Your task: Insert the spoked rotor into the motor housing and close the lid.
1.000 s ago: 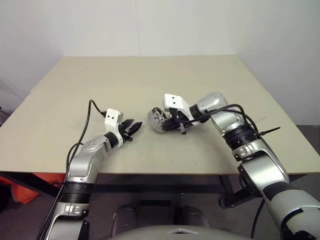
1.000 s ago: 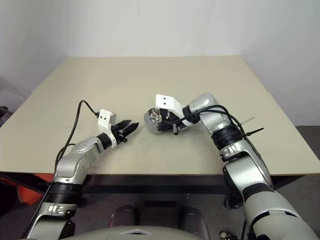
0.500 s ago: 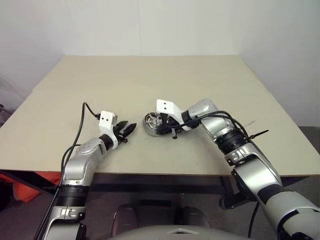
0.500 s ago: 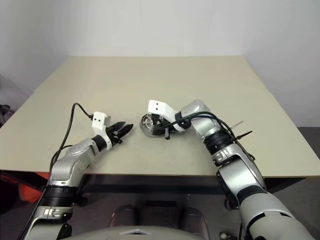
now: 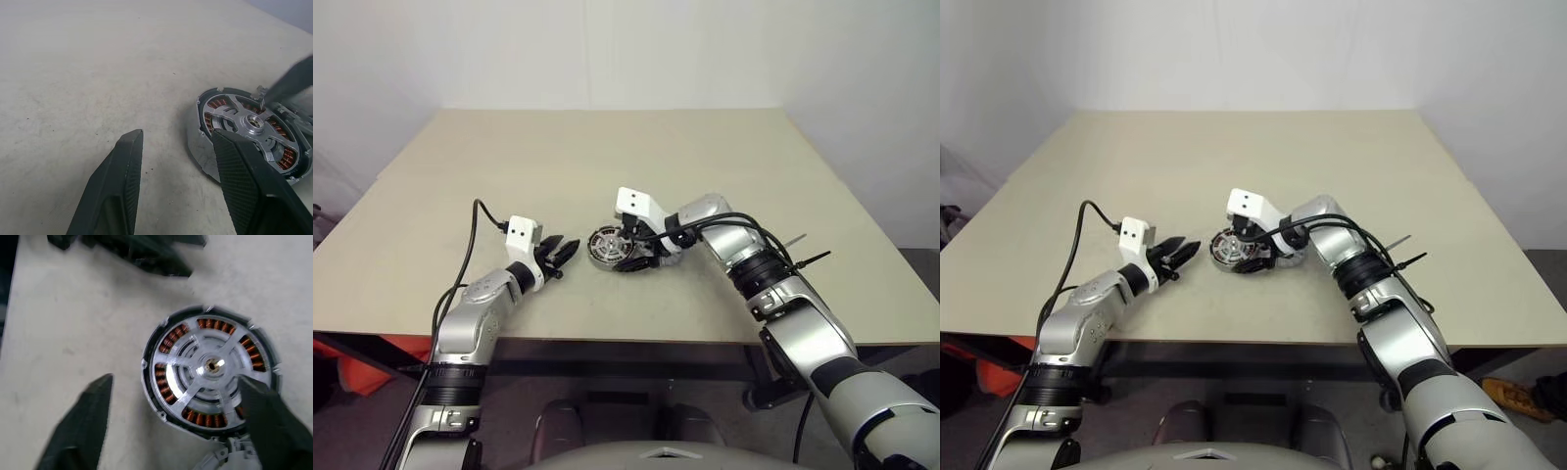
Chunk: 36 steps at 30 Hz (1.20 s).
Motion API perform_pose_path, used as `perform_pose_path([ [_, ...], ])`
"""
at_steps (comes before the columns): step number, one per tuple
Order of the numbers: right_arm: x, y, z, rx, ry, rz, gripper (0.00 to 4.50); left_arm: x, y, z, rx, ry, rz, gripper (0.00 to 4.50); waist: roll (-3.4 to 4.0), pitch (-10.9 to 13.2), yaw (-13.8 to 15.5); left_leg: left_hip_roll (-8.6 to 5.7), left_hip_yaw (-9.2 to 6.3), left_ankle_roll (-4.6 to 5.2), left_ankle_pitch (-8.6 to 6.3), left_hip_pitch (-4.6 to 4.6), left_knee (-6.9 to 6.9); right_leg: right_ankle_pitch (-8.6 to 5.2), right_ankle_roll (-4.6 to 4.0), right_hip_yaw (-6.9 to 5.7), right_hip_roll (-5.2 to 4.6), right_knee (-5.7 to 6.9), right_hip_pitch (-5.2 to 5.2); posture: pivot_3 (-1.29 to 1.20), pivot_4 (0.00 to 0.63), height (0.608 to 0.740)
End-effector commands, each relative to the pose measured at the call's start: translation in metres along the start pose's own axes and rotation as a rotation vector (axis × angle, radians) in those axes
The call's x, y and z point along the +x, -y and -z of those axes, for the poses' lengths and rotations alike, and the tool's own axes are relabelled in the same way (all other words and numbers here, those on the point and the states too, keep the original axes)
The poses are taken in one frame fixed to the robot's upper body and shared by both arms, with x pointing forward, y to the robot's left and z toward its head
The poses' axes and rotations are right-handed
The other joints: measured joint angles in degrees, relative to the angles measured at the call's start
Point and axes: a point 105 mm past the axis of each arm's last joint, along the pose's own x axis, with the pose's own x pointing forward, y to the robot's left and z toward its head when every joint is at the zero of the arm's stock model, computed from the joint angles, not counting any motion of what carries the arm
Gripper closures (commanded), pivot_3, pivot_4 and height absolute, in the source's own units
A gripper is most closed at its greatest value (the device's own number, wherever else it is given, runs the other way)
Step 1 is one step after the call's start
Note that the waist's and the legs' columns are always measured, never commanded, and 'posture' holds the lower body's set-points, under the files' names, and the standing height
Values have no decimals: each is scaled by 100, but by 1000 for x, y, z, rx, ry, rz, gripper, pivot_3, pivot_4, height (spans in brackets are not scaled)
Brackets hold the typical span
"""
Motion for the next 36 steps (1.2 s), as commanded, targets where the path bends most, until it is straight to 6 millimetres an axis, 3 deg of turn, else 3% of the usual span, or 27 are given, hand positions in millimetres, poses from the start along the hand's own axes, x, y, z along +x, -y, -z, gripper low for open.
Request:
perform_pose_path([
  [1, -18, 13, -39, 13, 159, 85, 37, 2, 6, -17, 24, 57, 27, 2129, 0, 0, 0, 0, 0, 0, 0, 0, 0, 0, 0, 0, 0, 0, 0, 0, 0, 740],
  [9, -40, 24, -28, 445, 376, 204, 37, 2, 11, -19, 3, 52, 73, 2129, 0, 0, 46, -1, 0, -1, 0, 13, -5, 0, 0, 0, -1, -4, 14, 0, 0, 740],
  [18, -67, -19, 0, 1040, 446, 5, 37, 10, 15, -15, 20, 18, 105, 2129, 0, -1, 100, -8, 1, -20, 12, 60, -25, -2, 4, 2, 1, -7, 45, 0, 0, 740],
  [26, -65, -38, 47, 1197, 341, 50, 37, 11, 16, -12, 20, 10, 116, 2129, 1, -1, 119, -12, 0, -34, 21, 62, -32, -3, 9, -4, 1, -33, 50, 0, 0, 740],
  [36, -54, -37, 63, 1224, 287, 116, 37, 9, 15, -12, 25, 9, 109, 2129, 4, -5, 130, -11, -1, -40, 25, 60, -77, 4, 20, -14, 9, -107, 68, 0, 0, 740],
])
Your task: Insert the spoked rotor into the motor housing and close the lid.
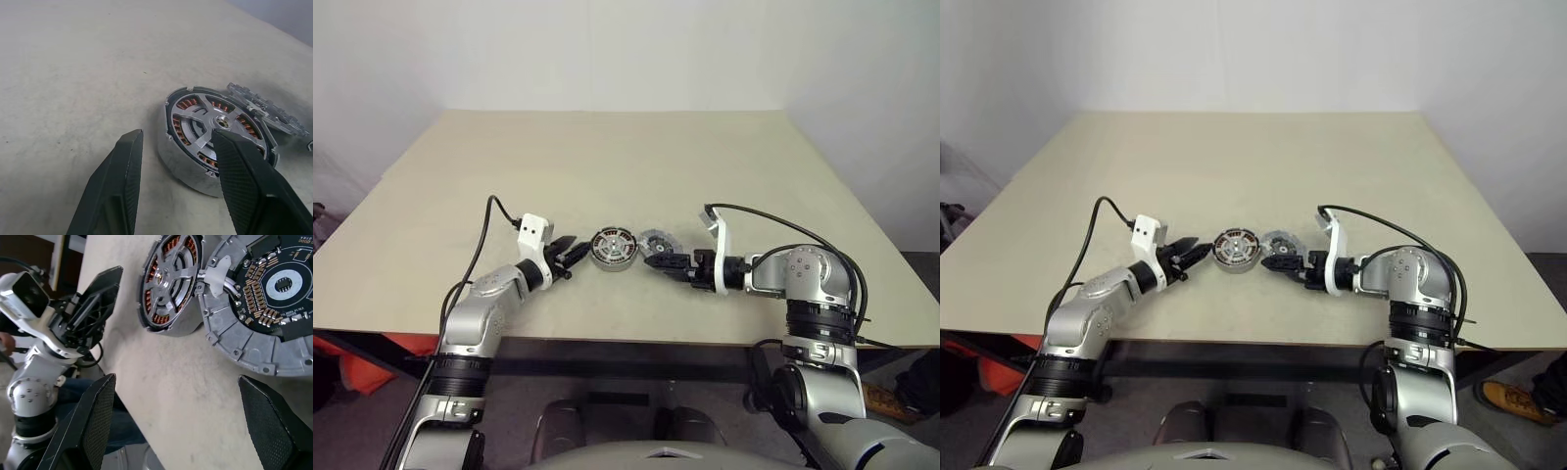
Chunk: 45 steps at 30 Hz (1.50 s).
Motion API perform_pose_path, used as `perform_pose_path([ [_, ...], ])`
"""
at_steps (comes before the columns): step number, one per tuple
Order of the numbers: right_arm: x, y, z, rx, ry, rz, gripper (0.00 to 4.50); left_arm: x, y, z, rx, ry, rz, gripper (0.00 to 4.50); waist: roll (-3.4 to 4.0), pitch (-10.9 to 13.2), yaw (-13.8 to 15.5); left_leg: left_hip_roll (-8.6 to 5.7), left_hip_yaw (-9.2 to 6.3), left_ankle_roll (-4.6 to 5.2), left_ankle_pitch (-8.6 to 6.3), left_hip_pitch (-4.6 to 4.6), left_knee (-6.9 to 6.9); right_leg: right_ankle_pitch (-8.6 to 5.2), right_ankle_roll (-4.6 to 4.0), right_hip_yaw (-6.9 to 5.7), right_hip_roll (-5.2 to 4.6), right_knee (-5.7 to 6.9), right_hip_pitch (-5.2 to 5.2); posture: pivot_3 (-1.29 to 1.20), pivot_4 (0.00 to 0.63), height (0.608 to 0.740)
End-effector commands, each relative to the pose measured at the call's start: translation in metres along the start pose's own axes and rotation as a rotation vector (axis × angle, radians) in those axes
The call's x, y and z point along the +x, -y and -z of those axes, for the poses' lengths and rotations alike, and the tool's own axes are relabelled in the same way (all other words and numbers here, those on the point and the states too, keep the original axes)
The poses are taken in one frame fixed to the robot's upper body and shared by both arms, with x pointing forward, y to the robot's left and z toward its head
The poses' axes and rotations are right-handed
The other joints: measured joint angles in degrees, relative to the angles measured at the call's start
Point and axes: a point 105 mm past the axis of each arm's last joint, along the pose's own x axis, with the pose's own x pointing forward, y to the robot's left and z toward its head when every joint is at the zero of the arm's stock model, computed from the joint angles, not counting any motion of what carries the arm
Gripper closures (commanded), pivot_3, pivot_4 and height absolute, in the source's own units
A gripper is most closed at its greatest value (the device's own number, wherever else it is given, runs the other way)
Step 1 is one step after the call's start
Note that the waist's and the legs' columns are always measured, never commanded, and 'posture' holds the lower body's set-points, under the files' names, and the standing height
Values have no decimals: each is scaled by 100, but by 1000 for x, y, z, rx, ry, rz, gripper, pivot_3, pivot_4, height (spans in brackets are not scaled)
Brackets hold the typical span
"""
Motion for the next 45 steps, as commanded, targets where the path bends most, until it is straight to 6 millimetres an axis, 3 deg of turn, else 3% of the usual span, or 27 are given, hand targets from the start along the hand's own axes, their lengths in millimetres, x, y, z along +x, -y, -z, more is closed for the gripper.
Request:
perform_pose_path([
  [1, 3, 0, -6, -29, 34, 9, 37, -1, 0, -13, 35, 36, 1, 2129, 0, 0, 12, 0, 0, -3, 1, 0, -7, 0, 0, 0, 0, 0, 0, 0, 0, 740],
  [10, 16, 22, -16, -16, 110, 137, 37, -3, -2, -14, 53, 30, -7, 2129, 0, -13, -17, -2, 2, -15, 9, 8, -53, 0, -2, 0, 2, 1, 3, 0, 0, 740],
  [15, 15, 32, -28, -5, 174, 193, 37, -3, -2, -14, 58, 26, -6, 2129, 7, -12, -46, -9, 1, -19, 12, 73, -50, -1, 0, -11, 1, -40, 54, 0, 0, 740],
  [20, 13, 45, -44, 26, 247, 280, 37, -2, -1, -14, 63, 24, -1, 2129, 121, 11, -50, 116, -37, -3, 1, 109, -57, -1, 2, -274, -20, -267, 230, 0, 0, 740],
  [21, 13, 45, -45, 30, 252, 285, 37, -2, -1, -14, 63, 24, -1, 2129, 74, 5, 0, 154, -45, -2, 0, 104, -67, -83, 60, -234, -32, -131, 243, 0, 0, 740],
  [22, 13, 47, -47, 40, 260, 294, 37, -2, -1, -14, 65, 24, 0, 2129, -83, -9, 35, 123, 35, -1, 1, 106, -59, -190, 66, -52, -50, 205, 242, 0, 0, 740],
  [23, 12, 48, -48, 49, 268, 302, 37, -2, -1, -14, 66, 23, 0, 2129, -83, 10, 82, 87, 170, -9, 5, 205, -57, -392, 85, 190, -55, 407, 197, 0, 0, 740],
  [25, 12, 48, -52, 57, 282, 313, 37, -2, -1, -14, 67, 22, 1, 2129, -16, -24, 275, -24, 131, -70, -167, 213, 26, -419, 82, 216, -61, 375, 139, 0, 0, 740],
  [26, 11, 49, -54, 59, 290, 317, 37, -2, -1, -14, 68, 22, 2, 2129, -5, -35, 289, -90, 12, -74, -156, 153, -41, -418, 83, 189, -52, 339, 103, 0, 0, 740],
  [28, 11, 50, -56, 62, 303, 320, 37, -1, 0, -13, 68, 20, 2, 2129, 2, -50, 271, -75, -5, -153, -53, 95, -94, -406, 96, 167, -3, 282, 65, 0, 0, 740],
  [31, 12, 50, -58, 61, 307, 321, 37, -1, 0, -13, 69, 19, 2, 2129, 1, -50, 241, -82, -2, -136, 37, 94, -68, -358, 96, 177, 2, 275, 71, 0, 0, 740],
  [36, 17, 41, -67, 46, 338, 283, 37, -2, -1, -12, 73, 17, -1, 2129, 3, -51, 168, -79, -5, -128, 32, 88, -96, -343, 122, 163, 4, 104, 118, 0, 0, 740],
  [43, 21, 25, -84, 65, 425, 201, 37, -2, 0, -12, 77, 15, -2, 2129, 0, -50, 108, -89, 6, -98, 25, 82, -86, -331, 129, 184, -17, 105, 119, 0, 0, 740],
  [45, 23, 19, -88, 65, 441, 174, 37, -2, -1, -12, 79, 14, -3, 2129, 0, -50, 107, -89, 10, -82, 27, 73, -86, -253, 126, 188, -17, 113, 103, 0, 0, 740],
])
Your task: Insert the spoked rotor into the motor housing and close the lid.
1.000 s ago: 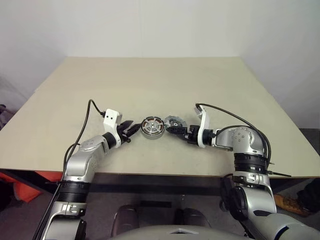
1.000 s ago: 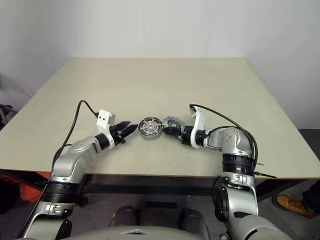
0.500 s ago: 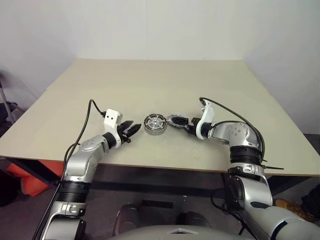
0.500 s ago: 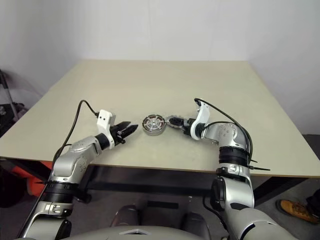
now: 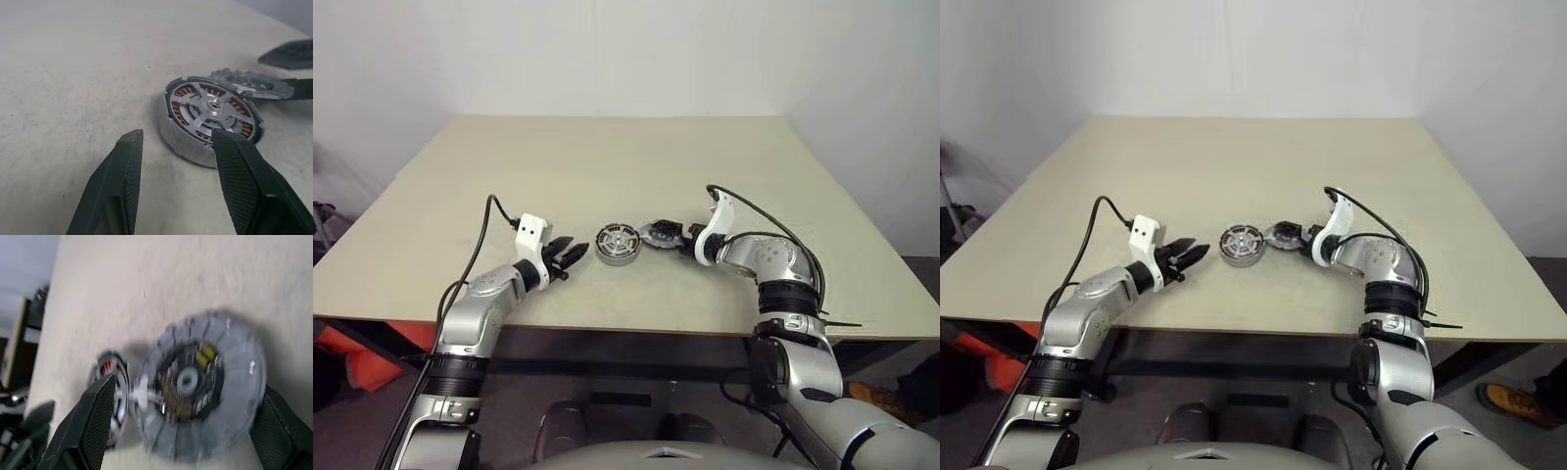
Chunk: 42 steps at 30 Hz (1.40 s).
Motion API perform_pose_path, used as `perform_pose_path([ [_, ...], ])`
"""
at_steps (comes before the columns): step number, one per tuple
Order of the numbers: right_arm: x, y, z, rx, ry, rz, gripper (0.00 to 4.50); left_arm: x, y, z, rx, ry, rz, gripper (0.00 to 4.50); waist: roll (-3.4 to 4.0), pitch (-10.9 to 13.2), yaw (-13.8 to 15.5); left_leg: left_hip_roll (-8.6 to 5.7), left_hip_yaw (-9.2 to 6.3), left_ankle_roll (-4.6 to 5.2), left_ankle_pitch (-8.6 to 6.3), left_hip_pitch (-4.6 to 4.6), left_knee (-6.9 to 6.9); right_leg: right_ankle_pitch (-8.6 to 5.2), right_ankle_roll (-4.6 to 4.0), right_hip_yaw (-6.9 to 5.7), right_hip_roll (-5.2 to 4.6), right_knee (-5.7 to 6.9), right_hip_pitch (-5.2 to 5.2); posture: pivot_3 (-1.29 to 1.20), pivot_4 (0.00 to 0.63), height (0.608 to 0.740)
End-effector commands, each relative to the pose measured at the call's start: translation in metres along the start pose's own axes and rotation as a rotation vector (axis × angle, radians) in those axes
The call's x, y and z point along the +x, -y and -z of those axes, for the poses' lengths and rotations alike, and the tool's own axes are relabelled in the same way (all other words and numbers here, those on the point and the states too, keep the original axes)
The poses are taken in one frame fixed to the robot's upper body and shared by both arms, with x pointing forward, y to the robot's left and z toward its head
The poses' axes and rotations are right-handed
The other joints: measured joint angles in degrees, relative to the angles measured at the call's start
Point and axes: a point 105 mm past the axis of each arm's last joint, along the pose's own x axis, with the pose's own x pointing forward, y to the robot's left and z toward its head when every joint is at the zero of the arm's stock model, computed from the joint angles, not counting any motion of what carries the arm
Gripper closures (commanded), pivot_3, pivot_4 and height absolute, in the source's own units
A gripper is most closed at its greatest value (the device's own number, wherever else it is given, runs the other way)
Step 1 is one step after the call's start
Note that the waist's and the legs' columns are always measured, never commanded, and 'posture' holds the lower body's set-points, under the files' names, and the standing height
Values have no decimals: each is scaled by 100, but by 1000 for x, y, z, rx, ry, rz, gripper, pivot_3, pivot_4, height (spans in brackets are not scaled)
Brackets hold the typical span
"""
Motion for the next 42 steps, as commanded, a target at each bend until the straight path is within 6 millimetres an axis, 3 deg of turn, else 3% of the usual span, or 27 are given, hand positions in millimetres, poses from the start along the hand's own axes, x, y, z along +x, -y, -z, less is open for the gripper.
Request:
perform_pose_path([
  [1, 1, -27, -19, -5, 69, -93, 37, 0, 3, -13, 46, 38, 12, 2129, 1, -1, 1, 4, 0, 13, -3, -7, -3, 25, -17, -1, 6, 10, -13, 0, 0, 740],
  [5, 1, -35, -19, -9, 60, -128, 37, 0, 3, -13, 48, 36, 8, 2129, 4, -3, 2, 24, -14, 25, -7, -87, -6, 48, -104, -3, 65, 35, -96, 0, 0, 740],
  [9, 0, -43, -21, -18, 52, -153, 37, 0, 1, -12, 50, 35, 2, 2129, 4, -2, -5, 31, -16, 52, -20, -159, 4, 42, -112, -2, 80, 62, -148, 0, 0, 740],
  [24, -18, -106, -13, -135, -74, -304, 37, -1, -4, -14, 54, 44, -17, 2129, 4, -2, -2, 33, -13, 45, -21, -121, 14, 28, -118, 7, 78, 52, -128, 0, 0, 740],
  [30, -16, -128, 6, -171, -123, -344, 37, -4, -15, -21, 59, 63, -56, 2129, 4, -2, -6, 33, -14, 44, -20, -120, 5, 28, -118, 8, 80, 52, -132, 0, 0, 740],
  [35, -12, -135, 15, -174, -142, -361, 37, -10, -25, -26, 59, 82, -91, 2129, 4, -2, -1, 32, -14, 36, -16, -118, 5, 26, -111, 9, 79, 53, -131, 0, 0, 740],
  [42, -11, -137, 7, -208, -108, -369, 37, -11, -26, -25, 60, 82, -96, 2129, 4, -2, 7, 31, -15, 28, -11, -112, 6, 17, -74, 14, 79, 54, -127, 0, 0, 740],
])
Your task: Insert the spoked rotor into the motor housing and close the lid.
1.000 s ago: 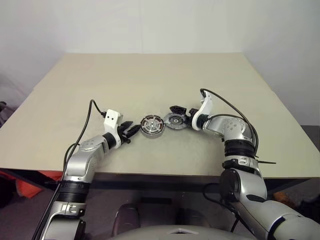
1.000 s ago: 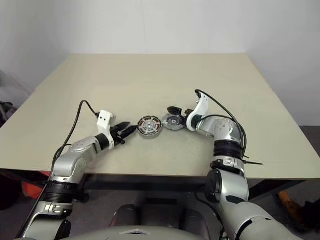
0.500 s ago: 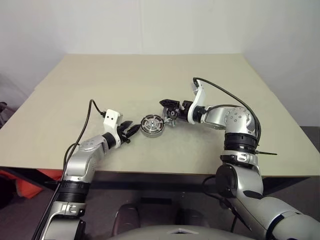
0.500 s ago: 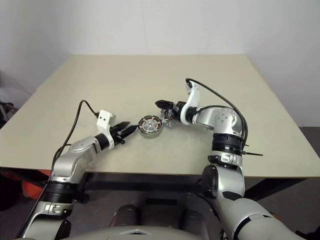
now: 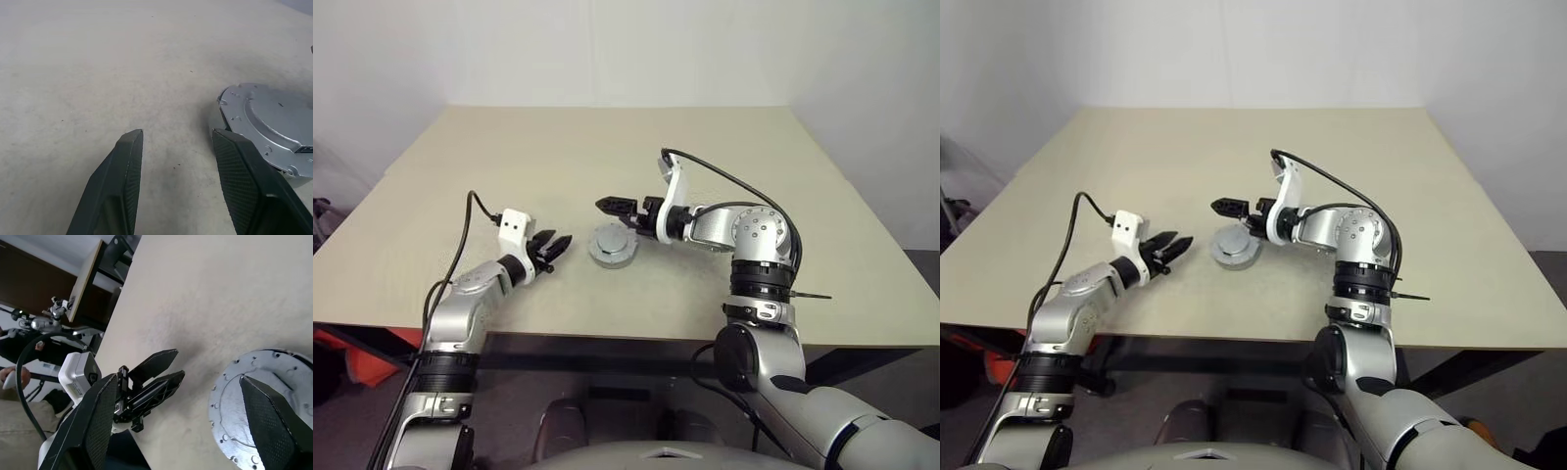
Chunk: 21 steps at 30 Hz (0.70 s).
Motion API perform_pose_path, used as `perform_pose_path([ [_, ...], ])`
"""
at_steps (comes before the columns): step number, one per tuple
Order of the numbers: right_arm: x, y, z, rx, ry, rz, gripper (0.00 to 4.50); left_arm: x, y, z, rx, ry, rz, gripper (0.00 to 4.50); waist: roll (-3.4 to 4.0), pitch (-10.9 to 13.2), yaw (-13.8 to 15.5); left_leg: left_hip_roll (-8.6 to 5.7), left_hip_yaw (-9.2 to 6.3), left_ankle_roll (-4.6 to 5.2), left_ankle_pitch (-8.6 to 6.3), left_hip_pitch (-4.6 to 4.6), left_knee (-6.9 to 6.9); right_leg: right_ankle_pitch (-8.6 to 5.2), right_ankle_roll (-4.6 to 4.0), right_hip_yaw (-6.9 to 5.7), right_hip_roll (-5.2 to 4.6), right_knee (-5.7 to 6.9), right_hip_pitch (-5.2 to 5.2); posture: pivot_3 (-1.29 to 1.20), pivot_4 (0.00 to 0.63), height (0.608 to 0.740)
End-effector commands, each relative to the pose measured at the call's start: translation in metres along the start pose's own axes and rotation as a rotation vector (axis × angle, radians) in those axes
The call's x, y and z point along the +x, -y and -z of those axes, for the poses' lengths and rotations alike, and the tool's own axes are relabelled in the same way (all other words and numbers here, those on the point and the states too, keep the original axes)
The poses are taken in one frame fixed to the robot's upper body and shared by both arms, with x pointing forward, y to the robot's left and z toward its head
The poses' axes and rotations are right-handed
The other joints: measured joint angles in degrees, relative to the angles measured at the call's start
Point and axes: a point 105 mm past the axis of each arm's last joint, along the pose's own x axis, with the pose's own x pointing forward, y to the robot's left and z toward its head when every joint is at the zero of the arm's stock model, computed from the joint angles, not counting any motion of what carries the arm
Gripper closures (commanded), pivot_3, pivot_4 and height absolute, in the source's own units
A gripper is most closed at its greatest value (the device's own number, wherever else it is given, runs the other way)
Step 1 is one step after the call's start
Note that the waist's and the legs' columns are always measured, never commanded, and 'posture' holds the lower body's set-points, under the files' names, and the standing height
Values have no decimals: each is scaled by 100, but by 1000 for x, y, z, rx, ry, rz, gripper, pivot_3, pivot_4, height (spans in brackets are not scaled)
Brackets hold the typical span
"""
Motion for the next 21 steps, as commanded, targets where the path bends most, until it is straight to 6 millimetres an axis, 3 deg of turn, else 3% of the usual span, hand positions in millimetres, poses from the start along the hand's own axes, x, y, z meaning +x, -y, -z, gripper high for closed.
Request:
perform_pose_path([
  [1, -1, -14, -14, -73, 48, -39, 37, 0, -1, -16, 31, 52, 0, 2129, 0, 0, -3, 0, 0, -1, 1, 2, 0, 0, 0, 0, 0, 2, 0, 0, 0, 740],
  [4, -1, -19, -17, -154, 74, -60, 37, 0, 0, -16, 32, 52, 2, 2129, 0, 0, -3, 1, 0, -5, 3, 5, -1, 0, 0, 1, 0, 6, 0, 0, 0, 740],
  [8, 0, -22, -15, -516, 145, -57, 37, 1, 1, -17, 35, 54, 8, 2129, -1, 0, 8, 0, 0, -4, 2, 5, -1, -1, 1, 1, 0, 5, 2, 0, 0, 740],
  [13, 9, 11, 8, -951, 82, -31, 37, 2, 7, -17, 58, 65, 38, 2129, -4, 0, 7, 1, 0, -1, 1, 3, 8, -4, 8, 0, 0, 4, 6, 0, 0, 740],
  [16, 12, 23, 16, -1029, 54, -51, 37, 3, 9, -18, 65, 79, 48, 2129, -6, 1, -9, 2, 0, 3, -1, 1, 17, -3, 7, 1, 0, 6, 9, 0, 0, 740],
  [21, 17, 26, 23, -1039, 46, -94, 37, 3, 10, -17, 69, 79, 59, 2129, -6, 1, -33, 4, 1, 12, -6, 2, 25, 16, -28, 1, 0, 11, 9, 0, 0, 740],
])
